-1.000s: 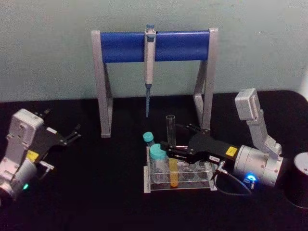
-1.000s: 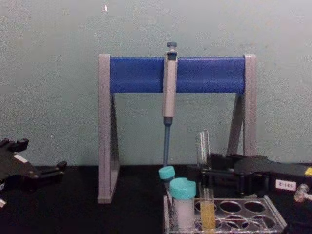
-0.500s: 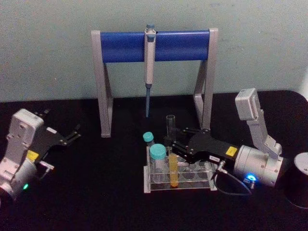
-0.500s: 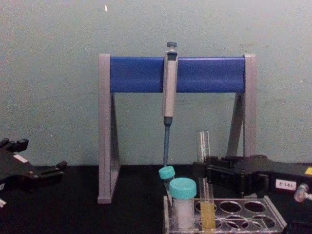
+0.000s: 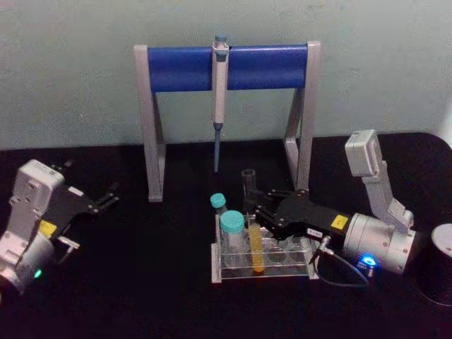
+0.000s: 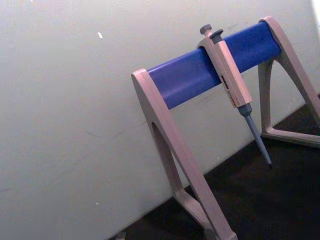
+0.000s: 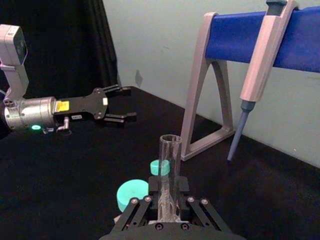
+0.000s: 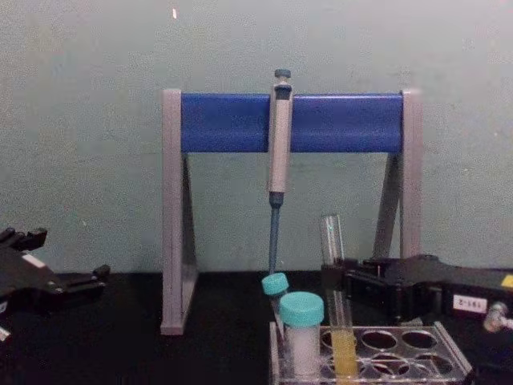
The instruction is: Pick up the test tube from the test tube rack, shake it, then place it back into the test tube rack.
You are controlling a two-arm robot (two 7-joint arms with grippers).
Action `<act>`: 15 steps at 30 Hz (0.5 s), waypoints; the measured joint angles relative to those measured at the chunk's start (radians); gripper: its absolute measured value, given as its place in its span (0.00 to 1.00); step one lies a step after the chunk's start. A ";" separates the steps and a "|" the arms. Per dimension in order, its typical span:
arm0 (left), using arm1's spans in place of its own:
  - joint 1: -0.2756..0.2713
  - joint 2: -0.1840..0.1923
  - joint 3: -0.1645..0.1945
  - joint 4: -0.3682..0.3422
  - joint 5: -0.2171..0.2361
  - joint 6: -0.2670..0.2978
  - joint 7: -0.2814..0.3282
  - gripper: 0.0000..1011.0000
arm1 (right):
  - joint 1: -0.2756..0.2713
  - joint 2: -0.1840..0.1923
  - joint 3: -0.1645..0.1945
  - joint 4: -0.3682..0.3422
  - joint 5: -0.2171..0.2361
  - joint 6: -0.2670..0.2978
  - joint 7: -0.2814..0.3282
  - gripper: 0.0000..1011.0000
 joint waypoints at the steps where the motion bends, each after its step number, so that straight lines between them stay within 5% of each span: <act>1: 0.000 0.000 0.000 0.000 0.000 0.000 0.000 0.99 | 0.000 0.000 0.000 0.000 0.000 0.000 0.000 0.23; 15: 0.000 0.000 0.000 0.000 0.000 0.000 0.000 0.99 | -0.014 0.003 0.004 -0.009 0.000 -0.044 0.000 0.23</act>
